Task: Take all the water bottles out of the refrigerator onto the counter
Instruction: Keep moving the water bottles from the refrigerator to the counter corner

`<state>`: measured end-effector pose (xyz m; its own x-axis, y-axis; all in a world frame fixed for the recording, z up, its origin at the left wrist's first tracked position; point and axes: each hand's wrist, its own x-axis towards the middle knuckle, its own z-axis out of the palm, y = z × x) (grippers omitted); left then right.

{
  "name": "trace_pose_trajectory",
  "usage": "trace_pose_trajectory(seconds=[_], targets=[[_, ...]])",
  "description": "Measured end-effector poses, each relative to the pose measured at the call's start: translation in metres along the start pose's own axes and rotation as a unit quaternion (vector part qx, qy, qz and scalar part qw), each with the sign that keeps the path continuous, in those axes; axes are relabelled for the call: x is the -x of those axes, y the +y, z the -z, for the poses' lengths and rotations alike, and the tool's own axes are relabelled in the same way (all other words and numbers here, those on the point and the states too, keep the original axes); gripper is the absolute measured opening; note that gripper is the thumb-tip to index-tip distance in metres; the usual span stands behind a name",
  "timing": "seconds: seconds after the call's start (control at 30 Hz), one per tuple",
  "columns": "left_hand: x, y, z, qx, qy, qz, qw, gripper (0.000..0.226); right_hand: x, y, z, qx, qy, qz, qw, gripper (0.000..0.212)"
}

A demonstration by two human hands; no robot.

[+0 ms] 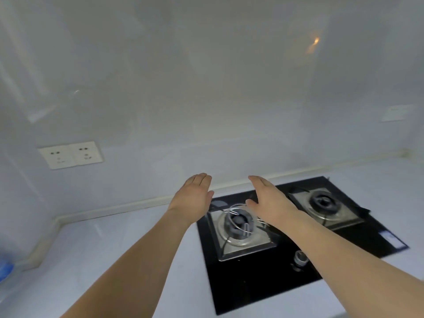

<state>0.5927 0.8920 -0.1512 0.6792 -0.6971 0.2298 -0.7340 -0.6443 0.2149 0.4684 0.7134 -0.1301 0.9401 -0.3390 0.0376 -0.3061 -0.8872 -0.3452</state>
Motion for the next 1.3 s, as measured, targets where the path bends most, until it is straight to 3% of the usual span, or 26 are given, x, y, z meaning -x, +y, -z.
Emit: trace_pose_trajectory(seconds=[0.5,0.93,1.3], targets=[[-0.048,0.313,-0.04,0.044,-0.031,-0.191,0.98,0.05,0.178,0.225,0.123,-0.004,0.102,-0.174,0.979,0.066],[-0.099,0.551,-0.096,0.07,-0.057,-0.381,0.92,0.05,0.291,0.388,0.185,0.005,0.17,-0.337,0.926,0.066],[-0.174,0.735,-0.176,0.101,-0.096,-0.472,0.87,0.046,0.314,0.55,0.232,0.017,0.183,-0.439,0.879,0.065]])
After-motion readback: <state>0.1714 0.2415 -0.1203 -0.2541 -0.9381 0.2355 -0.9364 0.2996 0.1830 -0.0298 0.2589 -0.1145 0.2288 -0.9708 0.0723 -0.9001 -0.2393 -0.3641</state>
